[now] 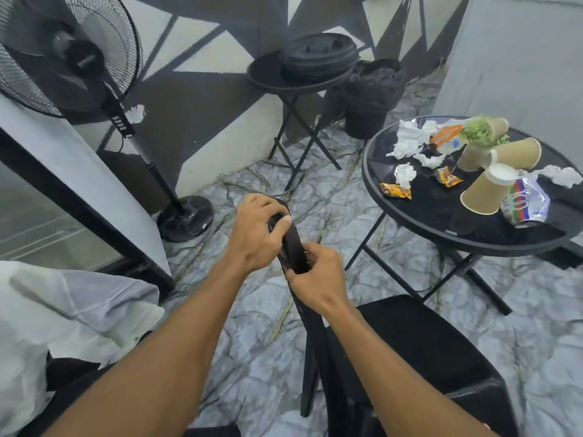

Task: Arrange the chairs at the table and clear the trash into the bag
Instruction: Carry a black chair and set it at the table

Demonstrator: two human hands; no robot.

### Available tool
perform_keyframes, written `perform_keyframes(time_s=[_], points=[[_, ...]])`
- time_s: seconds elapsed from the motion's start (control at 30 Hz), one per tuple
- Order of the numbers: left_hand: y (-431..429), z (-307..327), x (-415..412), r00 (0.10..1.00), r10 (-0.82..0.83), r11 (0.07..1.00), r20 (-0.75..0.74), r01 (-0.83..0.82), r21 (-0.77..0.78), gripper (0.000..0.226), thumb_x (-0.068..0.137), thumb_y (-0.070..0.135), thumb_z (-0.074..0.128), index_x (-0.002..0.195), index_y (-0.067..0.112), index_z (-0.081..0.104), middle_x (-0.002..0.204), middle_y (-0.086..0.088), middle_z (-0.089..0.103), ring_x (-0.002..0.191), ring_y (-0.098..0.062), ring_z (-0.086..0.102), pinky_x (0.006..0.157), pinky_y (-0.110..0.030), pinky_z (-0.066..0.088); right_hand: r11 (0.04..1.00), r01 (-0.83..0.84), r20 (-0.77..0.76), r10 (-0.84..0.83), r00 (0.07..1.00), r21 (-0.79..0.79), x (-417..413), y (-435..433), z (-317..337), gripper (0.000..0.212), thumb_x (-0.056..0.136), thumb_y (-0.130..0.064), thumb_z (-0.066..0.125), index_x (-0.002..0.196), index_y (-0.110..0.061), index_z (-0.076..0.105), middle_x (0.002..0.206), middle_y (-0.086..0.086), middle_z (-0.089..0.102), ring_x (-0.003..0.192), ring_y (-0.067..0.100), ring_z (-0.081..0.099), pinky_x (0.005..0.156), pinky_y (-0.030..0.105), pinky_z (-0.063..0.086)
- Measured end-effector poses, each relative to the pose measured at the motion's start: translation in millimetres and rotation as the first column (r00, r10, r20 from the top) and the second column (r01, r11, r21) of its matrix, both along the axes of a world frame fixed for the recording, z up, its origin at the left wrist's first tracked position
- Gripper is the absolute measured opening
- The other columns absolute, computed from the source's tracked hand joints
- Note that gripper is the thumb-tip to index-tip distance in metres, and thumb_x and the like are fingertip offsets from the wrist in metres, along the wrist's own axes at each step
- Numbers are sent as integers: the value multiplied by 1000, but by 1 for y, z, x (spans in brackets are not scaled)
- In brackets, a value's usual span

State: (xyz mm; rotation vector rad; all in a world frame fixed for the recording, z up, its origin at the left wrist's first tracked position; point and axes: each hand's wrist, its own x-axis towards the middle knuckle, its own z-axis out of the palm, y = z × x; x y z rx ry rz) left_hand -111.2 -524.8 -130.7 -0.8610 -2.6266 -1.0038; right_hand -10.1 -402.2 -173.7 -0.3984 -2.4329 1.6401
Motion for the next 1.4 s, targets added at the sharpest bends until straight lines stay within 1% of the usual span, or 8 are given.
perform_keyframes(time_s=[0.23, 0.5, 0.6, 0.67, 0.93, 1.1, 1.23, 1.4], points=[[-5, 11, 10, 960, -267, 963, 82, 263, 58, 50, 96, 38, 44, 70, 4, 69, 69, -9, 66, 72, -25, 55, 73, -38, 41, 994, 108, -87, -110, 990, -33, 12, -18, 30, 20, 84, -20, 74, 104, -22, 75, 89, -5, 77, 83, 8, 72, 75, 34, 61], [-10, 23, 9, 841, -506, 815, 193, 539, -212, 56, 101, 47, 38, 53, 18, 46, 50, -4, 46, 49, -21, 42, 54, -46, 34, 980, 179, -160, -191, 968, -85, 67, -28, 55, 29, 85, -11, 76, 114, -16, 76, 98, -15, 75, 94, 4, 72, 80, 23, 60], [-22, 29, 1, 811, -513, 804, 282, 569, -173, 57, 100, 46, 34, 57, 10, 46, 52, -7, 46, 52, -25, 42, 58, -49, 35, 966, 231, -114, -245, 963, -118, 69, -33, 69, 16, 96, -27, 66, 93, -16, 78, 83, -3, 76, 79, 10, 73, 74, 38, 61], [-24, 33, 5, 789, -526, 784, 317, 595, -178, 55, 100, 42, 35, 59, 6, 46, 54, -10, 46, 53, -27, 42, 61, -49, 36, 971, 240, -77, -241, 968, -12, 69, -39, 77, 35, 101, -31, 54, 74, -15, 69, 64, 2, 65, 61, 19, 61, 63, 46, 52], [-24, 45, 18, 789, -501, 726, 356, 607, -324, 52, 94, 41, 38, 53, 10, 38, 50, -8, 42, 50, -20, 36, 56, -41, 31, 924, 170, 122, -223, 967, 343, 94, -44, 90, 47, 102, -32, 45, 56, -24, 37, 53, -2, 45, 51, 18, 42, 53, 33, 30], [-18, 45, 67, 714, -607, 606, 348, 700, -378, 50, 94, 42, 43, 54, 12, 45, 50, -7, 46, 48, -20, 35, 54, -44, 36, 975, 7, 265, -67, 962, 222, 131, -38, 96, 55, 101, -51, 42, 68, -10, 60, 55, 1, 53, 53, 16, 48, 59, 35, 42], [-21, 51, 94, 710, -630, 548, 315, 694, -467, 63, 93, 64, 34, 47, 23, 44, 49, -7, 49, 48, -20, 38, 50, -33, 29, 985, -142, 321, 103, 941, 101, 179, -35, 98, 66, 98, -61, 44, 61, -7, 42, 53, 2, 36, 47, 14, 30, 54, 29, 31], [-21, 50, 160, 708, -653, 510, 269, 674, -535, 57, 88, 62, 32, 43, 27, 37, 47, -3, 46, 48, -20, 41, 51, -35, 31, 980, -196, 329, 175, 928, 30, 244, -31, 98, 57, 91, -61, 61, 62, -13, 56, 54, 1, 36, 48, 14, 30, 52, 29, 29]])
